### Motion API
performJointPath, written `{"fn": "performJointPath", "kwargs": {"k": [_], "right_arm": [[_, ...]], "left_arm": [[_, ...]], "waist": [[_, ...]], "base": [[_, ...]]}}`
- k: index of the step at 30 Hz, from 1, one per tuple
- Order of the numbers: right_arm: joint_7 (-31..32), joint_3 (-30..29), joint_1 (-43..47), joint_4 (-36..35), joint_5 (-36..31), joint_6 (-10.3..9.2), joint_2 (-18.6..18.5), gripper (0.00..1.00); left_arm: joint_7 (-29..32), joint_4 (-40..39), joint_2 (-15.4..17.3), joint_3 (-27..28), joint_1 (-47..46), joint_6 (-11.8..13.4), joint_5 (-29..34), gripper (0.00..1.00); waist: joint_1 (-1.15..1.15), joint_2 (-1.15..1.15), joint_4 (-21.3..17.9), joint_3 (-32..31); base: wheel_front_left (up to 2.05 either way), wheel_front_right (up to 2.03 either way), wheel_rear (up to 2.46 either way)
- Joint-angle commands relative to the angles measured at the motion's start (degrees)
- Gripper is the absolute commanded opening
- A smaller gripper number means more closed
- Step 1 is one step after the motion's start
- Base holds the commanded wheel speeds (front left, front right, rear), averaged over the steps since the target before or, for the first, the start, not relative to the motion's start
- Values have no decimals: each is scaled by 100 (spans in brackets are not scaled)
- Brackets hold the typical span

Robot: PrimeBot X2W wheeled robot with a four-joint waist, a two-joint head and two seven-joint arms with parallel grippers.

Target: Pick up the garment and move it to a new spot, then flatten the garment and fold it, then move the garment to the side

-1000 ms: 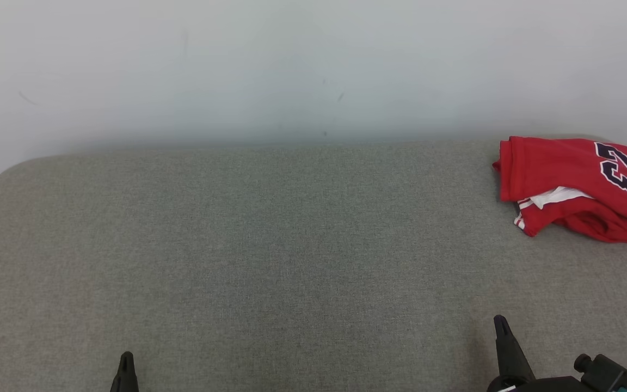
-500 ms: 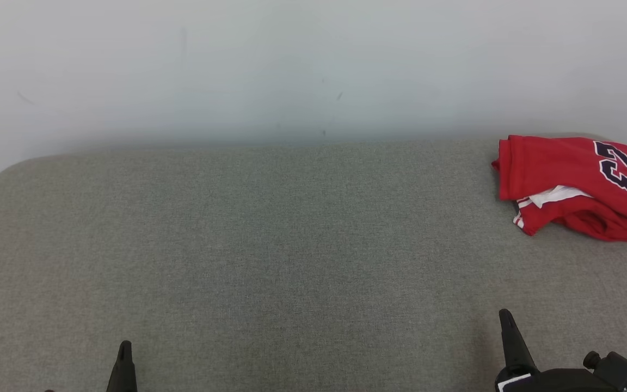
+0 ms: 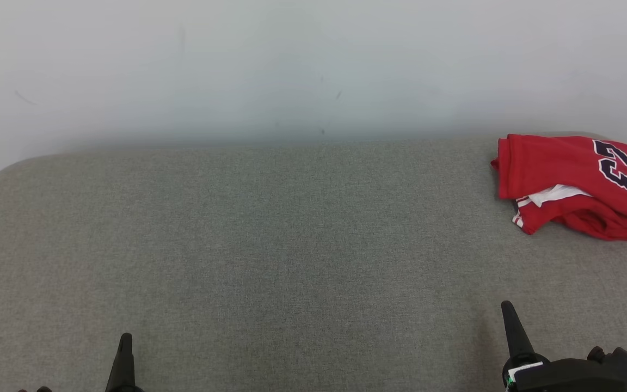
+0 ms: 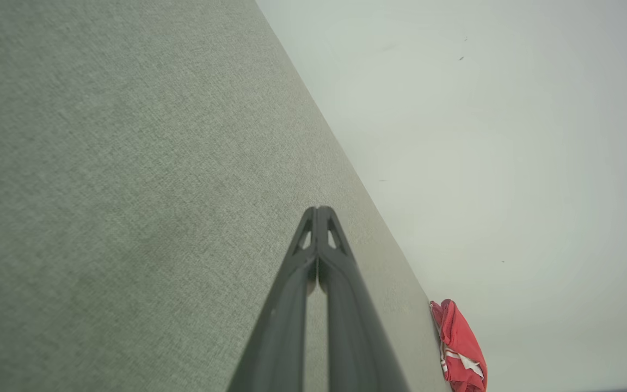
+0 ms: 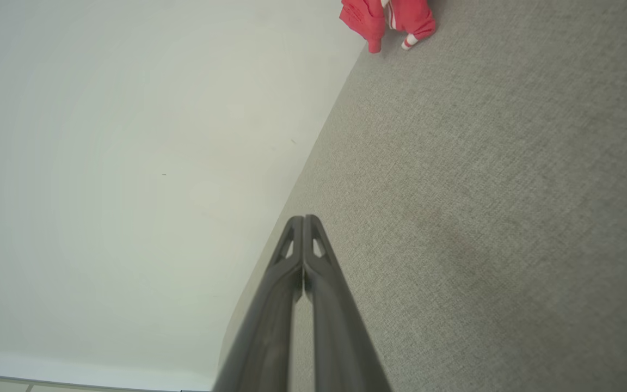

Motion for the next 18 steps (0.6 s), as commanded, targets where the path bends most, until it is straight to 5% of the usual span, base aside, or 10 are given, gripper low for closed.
{"fn": "performJointPath", "kwargs": {"k": [1,18], "right_arm": [[36,-24,-121,-55,161,-6,-29,0],[284,-134,-237,-53,1057,-8,-20,0]], "left_arm": [[38,-34,10,31,-149,-18,-142,0],[278,14,10,109,-306,-115,-1108,0]], "waist": [[0,0,-1,1],[0,0,-18,17]], "base": [[0,0,0],[0,0,0]]}}
